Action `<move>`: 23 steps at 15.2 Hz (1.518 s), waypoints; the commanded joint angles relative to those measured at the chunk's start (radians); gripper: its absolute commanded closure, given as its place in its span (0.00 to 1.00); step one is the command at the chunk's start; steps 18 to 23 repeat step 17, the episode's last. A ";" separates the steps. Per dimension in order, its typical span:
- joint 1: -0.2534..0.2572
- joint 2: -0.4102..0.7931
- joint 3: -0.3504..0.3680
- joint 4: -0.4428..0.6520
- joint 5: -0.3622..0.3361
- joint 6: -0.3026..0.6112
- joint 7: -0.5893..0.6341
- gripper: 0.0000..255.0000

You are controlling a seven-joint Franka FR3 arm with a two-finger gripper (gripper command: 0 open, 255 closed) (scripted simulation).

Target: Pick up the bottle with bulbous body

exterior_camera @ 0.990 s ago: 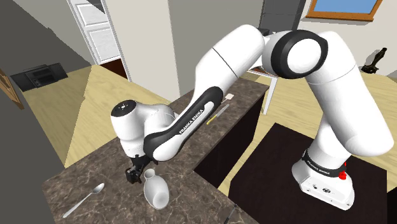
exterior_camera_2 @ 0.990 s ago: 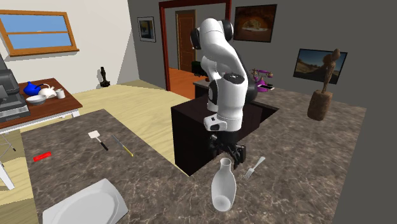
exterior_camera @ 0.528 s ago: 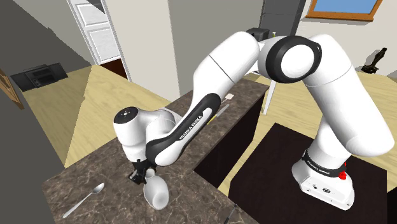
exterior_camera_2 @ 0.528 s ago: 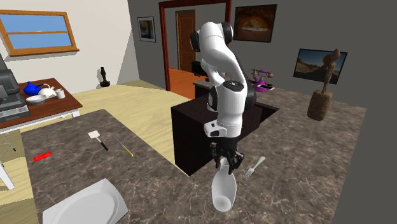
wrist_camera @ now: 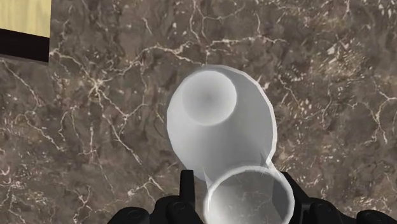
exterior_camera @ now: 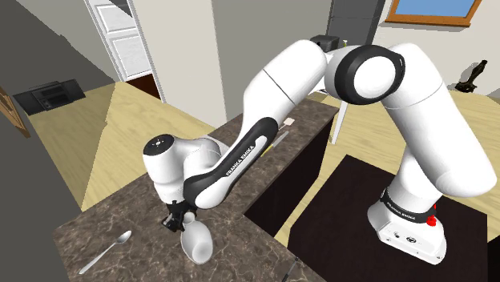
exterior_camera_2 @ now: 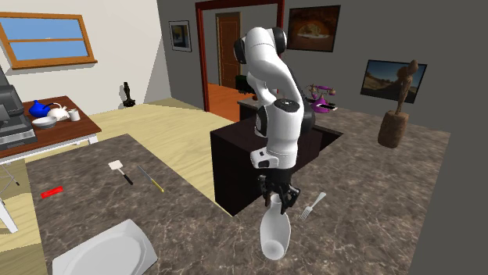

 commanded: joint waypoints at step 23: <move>-0.029 -0.119 0.047 0.016 0.059 -0.132 -0.037 1.00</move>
